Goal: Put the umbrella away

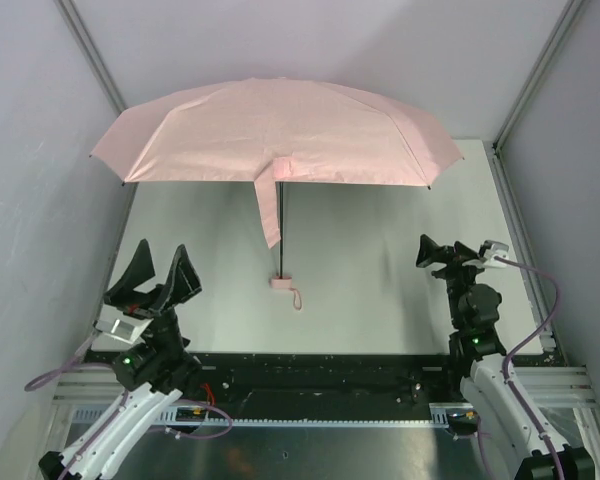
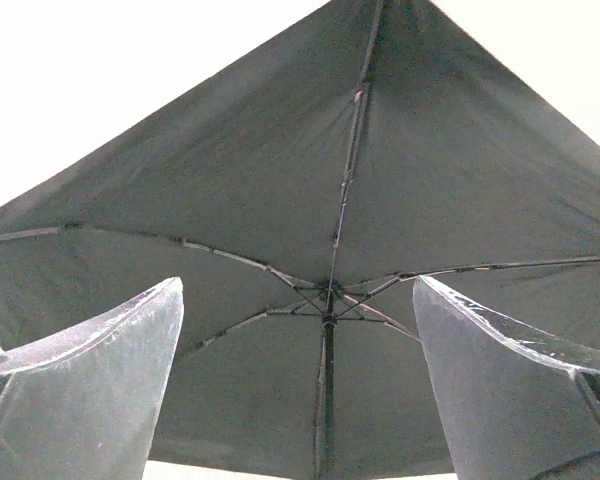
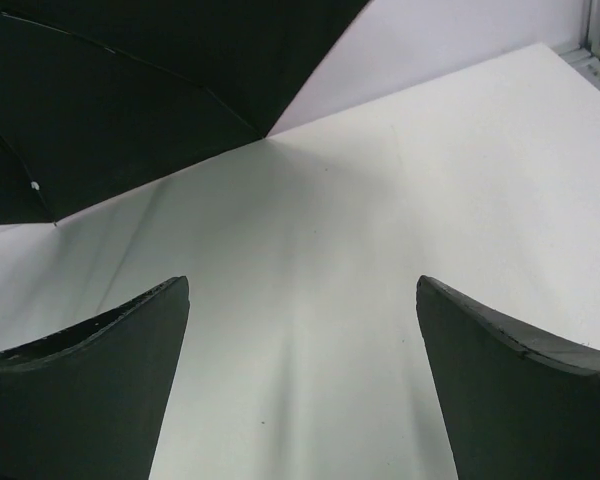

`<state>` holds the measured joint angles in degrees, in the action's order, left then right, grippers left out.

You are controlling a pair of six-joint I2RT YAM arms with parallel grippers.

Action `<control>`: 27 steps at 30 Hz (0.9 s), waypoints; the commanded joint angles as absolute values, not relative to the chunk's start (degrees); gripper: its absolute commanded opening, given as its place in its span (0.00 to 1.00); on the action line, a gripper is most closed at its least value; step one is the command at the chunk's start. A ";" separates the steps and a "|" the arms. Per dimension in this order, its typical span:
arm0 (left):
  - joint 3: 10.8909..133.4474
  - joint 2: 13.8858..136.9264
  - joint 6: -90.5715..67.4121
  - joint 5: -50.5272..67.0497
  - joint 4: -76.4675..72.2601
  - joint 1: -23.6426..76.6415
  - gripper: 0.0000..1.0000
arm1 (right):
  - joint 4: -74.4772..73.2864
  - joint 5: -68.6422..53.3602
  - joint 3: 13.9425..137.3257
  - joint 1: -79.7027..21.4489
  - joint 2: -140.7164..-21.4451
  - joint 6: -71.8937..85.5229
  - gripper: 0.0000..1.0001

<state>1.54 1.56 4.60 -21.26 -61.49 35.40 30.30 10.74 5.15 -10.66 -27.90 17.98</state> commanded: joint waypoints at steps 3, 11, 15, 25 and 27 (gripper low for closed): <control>-5.54 6.24 -10.40 -41.78 -56.02 35.71 1.00 | 29.35 14.05 7.22 -10.12 -31.17 22.79 0.99; 11.95 7.12 -42.13 -59.41 -8.92 35.70 0.99 | 27.39 -1.76 7.51 -0.39 -36.09 40.21 0.99; 16.61 6.66 -44.68 -54.29 0.19 35.62 0.99 | 26.99 -5.64 8.77 1.46 -37.42 40.42 0.99; 25.86 22.10 -33.19 -23.54 -2.96 35.43 0.99 | 24.78 -17.50 17.34 -2.55 -54.12 34.27 0.99; 25.40 24.40 -33.54 -20.67 -3.18 35.31 0.99 | 27.22 -20.57 17.63 -4.29 -56.60 32.91 0.99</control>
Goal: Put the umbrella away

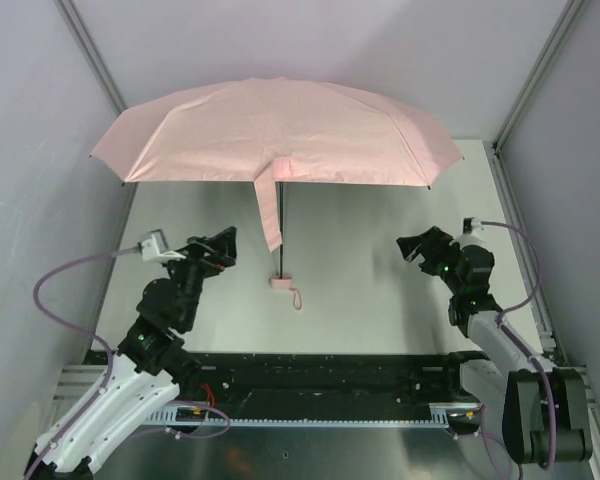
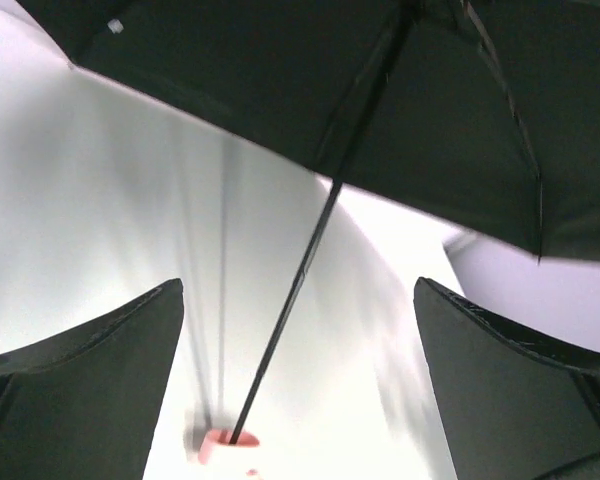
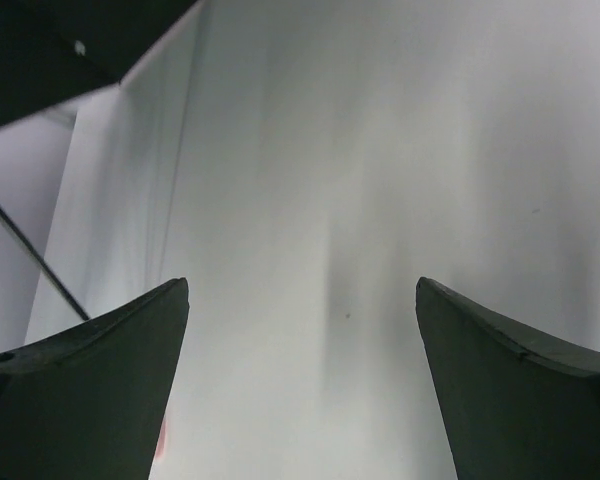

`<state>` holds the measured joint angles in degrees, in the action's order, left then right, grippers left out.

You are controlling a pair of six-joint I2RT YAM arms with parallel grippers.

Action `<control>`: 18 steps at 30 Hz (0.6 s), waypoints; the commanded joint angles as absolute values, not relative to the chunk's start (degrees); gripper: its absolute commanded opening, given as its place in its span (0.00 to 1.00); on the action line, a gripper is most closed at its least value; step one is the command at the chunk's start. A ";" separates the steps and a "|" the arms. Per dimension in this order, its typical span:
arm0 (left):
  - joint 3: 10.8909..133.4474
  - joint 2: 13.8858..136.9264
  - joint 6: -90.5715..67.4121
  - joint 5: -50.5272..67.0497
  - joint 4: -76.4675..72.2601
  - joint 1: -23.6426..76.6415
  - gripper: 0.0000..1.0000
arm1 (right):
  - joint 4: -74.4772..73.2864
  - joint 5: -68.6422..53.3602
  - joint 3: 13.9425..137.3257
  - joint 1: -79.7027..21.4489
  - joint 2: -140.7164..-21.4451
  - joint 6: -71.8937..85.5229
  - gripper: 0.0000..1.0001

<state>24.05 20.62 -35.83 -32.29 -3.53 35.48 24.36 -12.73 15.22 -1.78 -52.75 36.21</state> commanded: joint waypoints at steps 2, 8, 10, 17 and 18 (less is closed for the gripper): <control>24.06 26.86 -33.90 -16.59 -5.10 34.95 0.99 | 28.76 -22.43 18.18 -6.26 -58.45 31.92 0.99; 24.32 41.72 -34.17 -3.19 -13.06 32.22 1.00 | 31.63 -25.99 20.22 -12.76 -62.74 29.45 0.99; 27.77 49.54 -33.48 -2.53 -13.28 31.65 0.99 | 32.56 -26.69 20.52 -14.18 -63.92 29.33 0.99; 42.11 76.09 -31.64 -3.44 -12.49 31.45 0.93 | 32.28 -26.26 21.08 -15.65 -65.12 28.87 0.99; 43.73 78.65 -30.98 -4.71 -12.48 32.51 0.91 | 31.96 -25.96 21.09 -15.69 -64.90 28.76 0.99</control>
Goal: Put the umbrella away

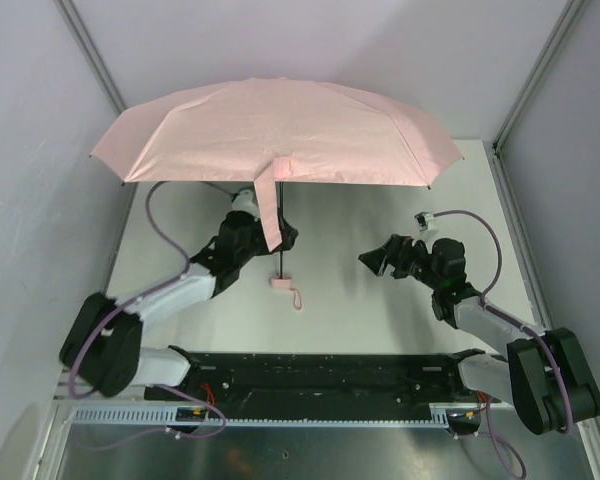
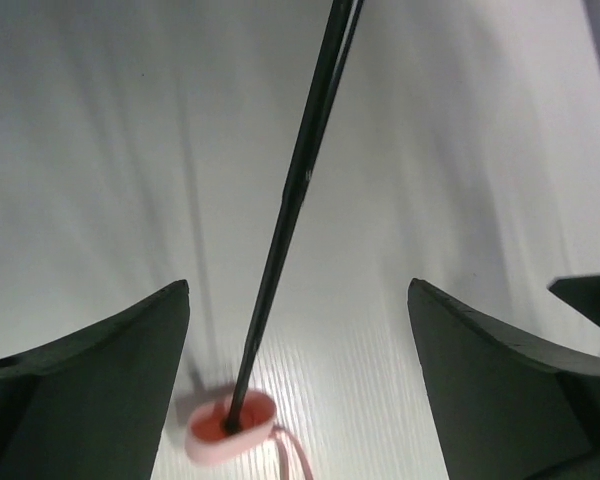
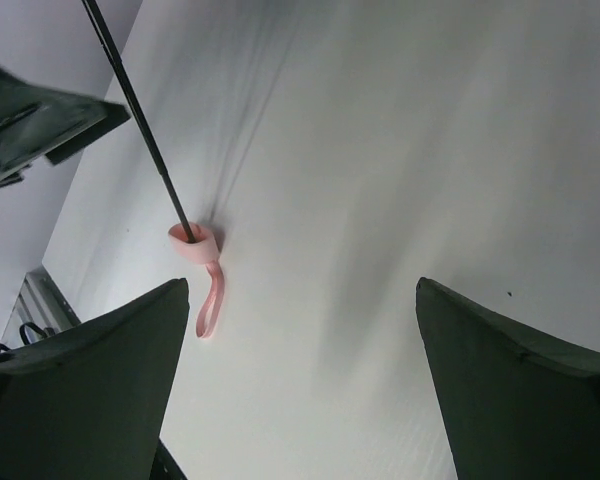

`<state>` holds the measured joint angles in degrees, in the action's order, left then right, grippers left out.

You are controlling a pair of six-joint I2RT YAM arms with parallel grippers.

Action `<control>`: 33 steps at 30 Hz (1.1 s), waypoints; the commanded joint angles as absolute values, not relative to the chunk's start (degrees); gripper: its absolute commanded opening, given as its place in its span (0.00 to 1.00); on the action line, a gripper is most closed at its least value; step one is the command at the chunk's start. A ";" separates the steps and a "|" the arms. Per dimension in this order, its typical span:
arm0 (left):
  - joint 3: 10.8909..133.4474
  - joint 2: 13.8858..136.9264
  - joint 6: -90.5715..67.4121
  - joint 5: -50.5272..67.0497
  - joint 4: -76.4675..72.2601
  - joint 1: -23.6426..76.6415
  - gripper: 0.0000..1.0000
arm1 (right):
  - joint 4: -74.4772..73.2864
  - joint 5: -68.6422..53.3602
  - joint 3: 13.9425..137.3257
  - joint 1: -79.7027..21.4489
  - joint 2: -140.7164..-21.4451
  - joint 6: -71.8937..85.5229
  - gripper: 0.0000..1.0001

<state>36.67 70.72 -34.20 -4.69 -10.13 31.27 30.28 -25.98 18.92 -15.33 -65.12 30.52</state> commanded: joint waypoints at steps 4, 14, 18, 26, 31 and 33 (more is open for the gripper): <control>48.83 86.93 -30.56 -10.22 -11.51 34.86 0.81 | 31.55 -25.23 21.09 -15.69 -64.60 28.66 0.99; 52.78 92.57 -30.76 -11.80 -9.75 35.07 0.35 | 20.48 -10.56 23.72 -16.16 -62.51 27.84 0.99; 53.75 92.25 -28.87 -8.72 -9.67 34.90 0.12 | 20.35 -10.15 23.77 -17.26 -61.47 26.77 0.99; 51.50 86.81 -26.48 -2.01 -12.33 34.26 0.00 | 20.46 -8.45 23.91 -18.97 -60.73 25.98 0.99; 43.23 77.52 -32.18 22.44 -29.64 30.13 0.00 | 18.95 -15.65 26.92 -19.90 -58.04 26.36 0.99; 41.77 74.95 -35.55 30.35 -35.21 29.09 0.00 | 18.76 -18.26 29.30 -21.26 -56.96 29.38 0.99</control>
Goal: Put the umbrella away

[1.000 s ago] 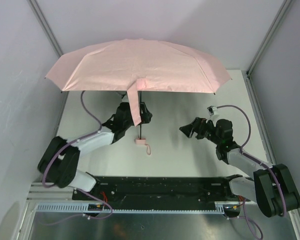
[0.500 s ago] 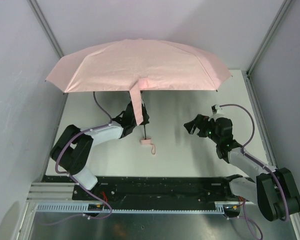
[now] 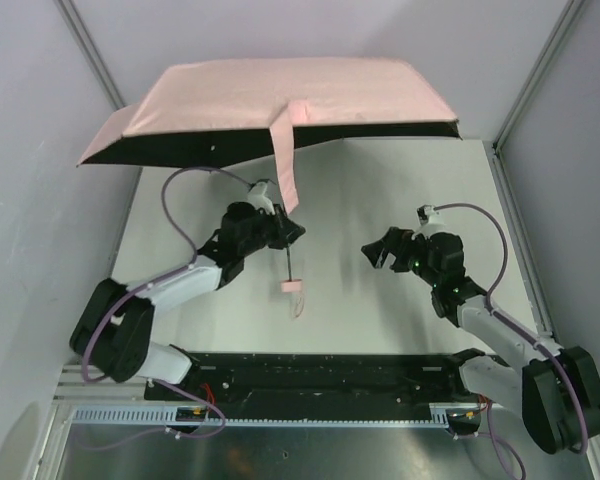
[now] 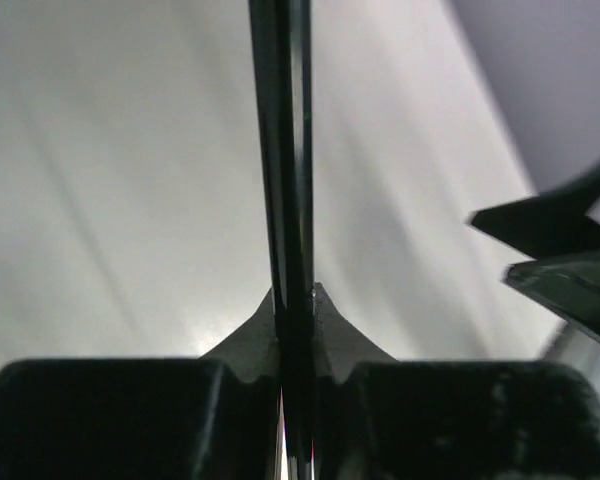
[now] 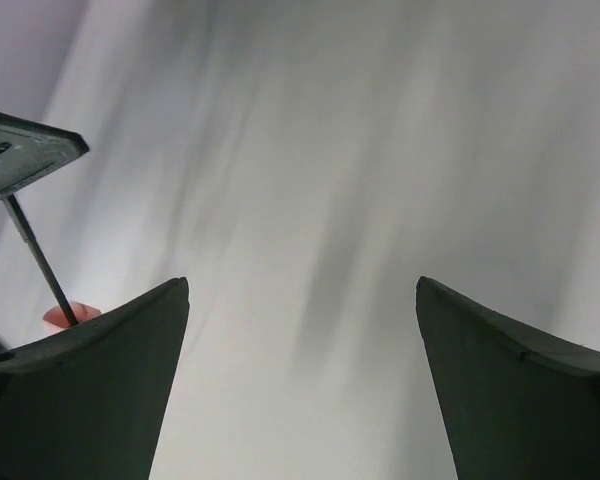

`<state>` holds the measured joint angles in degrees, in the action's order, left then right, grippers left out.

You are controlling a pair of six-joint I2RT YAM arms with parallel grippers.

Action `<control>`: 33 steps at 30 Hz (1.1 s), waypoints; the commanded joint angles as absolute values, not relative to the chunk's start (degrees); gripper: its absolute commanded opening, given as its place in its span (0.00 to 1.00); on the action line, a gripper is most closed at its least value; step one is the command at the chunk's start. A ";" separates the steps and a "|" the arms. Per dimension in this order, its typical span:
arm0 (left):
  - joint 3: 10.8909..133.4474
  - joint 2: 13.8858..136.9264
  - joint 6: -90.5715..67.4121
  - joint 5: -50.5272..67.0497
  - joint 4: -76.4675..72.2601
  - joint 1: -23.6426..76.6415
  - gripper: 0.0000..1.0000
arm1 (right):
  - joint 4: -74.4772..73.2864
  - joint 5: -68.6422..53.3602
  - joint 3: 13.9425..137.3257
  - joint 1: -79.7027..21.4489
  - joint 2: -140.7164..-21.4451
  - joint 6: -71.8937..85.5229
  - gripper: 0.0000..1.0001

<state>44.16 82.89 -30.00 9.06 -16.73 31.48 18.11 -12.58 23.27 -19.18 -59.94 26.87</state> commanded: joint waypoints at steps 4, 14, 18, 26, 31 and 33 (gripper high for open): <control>39.95 72.51 -44.03 38.80 -45.13 28.84 0.00 | 23.56 -20.08 33.56 -25.73 -56.25 38.96 0.99; 34.70 75.73 -62.92 46.07 -71.26 31.35 0.00 | 32.30 -15.76 49.38 -33.09 -65.48 49.69 0.96; 33.46 78.23 -67.71 45.84 -77.23 32.50 0.00 | 33.92 -12.72 53.85 -34.23 -70.09 50.93 0.95; 30.33 76.97 -64.74 38.33 -71.16 34.15 0.00 | 7.91 11.60 71.78 -42.07 -77.90 39.39 0.65; 34.37 66.47 -46.82 23.74 -39.60 38.35 0.00 | -0.74 17.44 80.14 -43.73 -85.60 35.53 0.30; 36.67 62.41 -42.29 18.28 -30.07 39.49 0.00 | 1.46 13.85 80.64 -43.47 -86.94 34.68 0.07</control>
